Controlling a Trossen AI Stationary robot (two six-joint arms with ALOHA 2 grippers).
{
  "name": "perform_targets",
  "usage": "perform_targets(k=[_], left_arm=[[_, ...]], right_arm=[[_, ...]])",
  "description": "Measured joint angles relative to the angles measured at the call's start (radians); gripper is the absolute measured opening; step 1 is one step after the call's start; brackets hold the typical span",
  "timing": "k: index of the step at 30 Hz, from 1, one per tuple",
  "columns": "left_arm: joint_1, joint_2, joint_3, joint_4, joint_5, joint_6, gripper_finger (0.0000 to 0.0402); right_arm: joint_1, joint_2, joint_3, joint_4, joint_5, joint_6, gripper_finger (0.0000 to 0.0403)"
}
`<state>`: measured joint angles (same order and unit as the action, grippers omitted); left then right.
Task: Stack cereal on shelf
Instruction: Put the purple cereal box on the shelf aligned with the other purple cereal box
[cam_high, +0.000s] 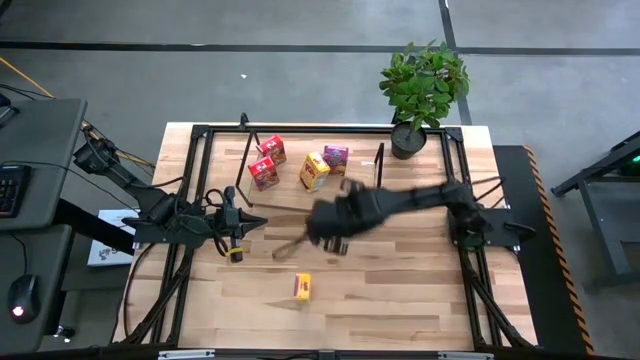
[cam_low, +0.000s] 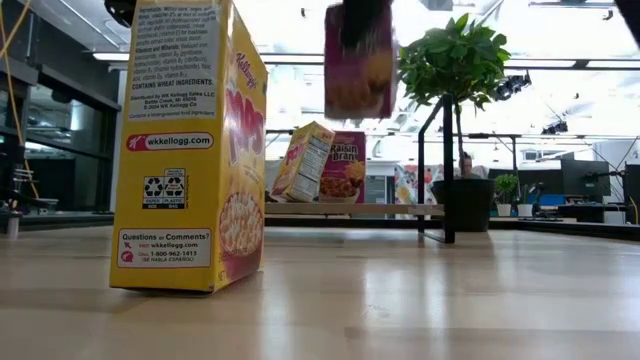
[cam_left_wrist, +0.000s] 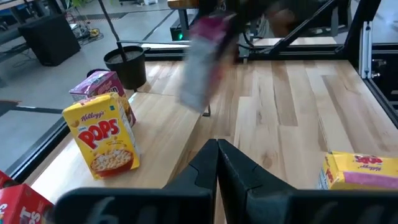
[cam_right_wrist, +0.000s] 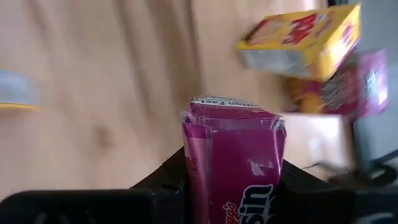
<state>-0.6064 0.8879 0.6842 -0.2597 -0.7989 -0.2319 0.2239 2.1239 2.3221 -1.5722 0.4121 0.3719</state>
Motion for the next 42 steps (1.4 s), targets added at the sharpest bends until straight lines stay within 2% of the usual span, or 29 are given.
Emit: perform_targets(k=[3,9,13,22,29,38,42], left_arm=[[0.0,0.0,0.0,0.002,0.0,0.0,0.0],[0.0,0.0,0.0,0.015,-0.025,-0.001,0.0],[0.0,0.0,0.0,0.02,-0.028,0.005,0.0],[0.0,0.0,0.0,0.02,-0.031,0.026,0.0],[0.0,0.0,0.0,0.027,-0.031,0.025,0.0],[0.0,0.0,0.0,0.03,-0.031,0.024,0.0],[0.0,0.0,0.0,0.033,-0.031,0.025,0.0]], right_arm=[[-0.094,0.001,-0.04,0.018,0.0,-0.156,0.0105],[-0.249,-0.008,-0.216,0.123,-0.055,-0.298,0.0106],[-0.293,-0.057,-0.367,0.307,-0.133,-0.4,0.0106],[-0.378,-0.224,-0.615,0.541,-0.156,-0.485,0.0106],[-0.432,-0.225,-0.638,0.562,-0.283,-0.512,0.0106],[-0.434,-0.223,-0.638,0.574,-0.365,-0.539,0.0106],[-0.434,-0.223,-0.638,0.574,-0.368,-0.556,0.0112]])
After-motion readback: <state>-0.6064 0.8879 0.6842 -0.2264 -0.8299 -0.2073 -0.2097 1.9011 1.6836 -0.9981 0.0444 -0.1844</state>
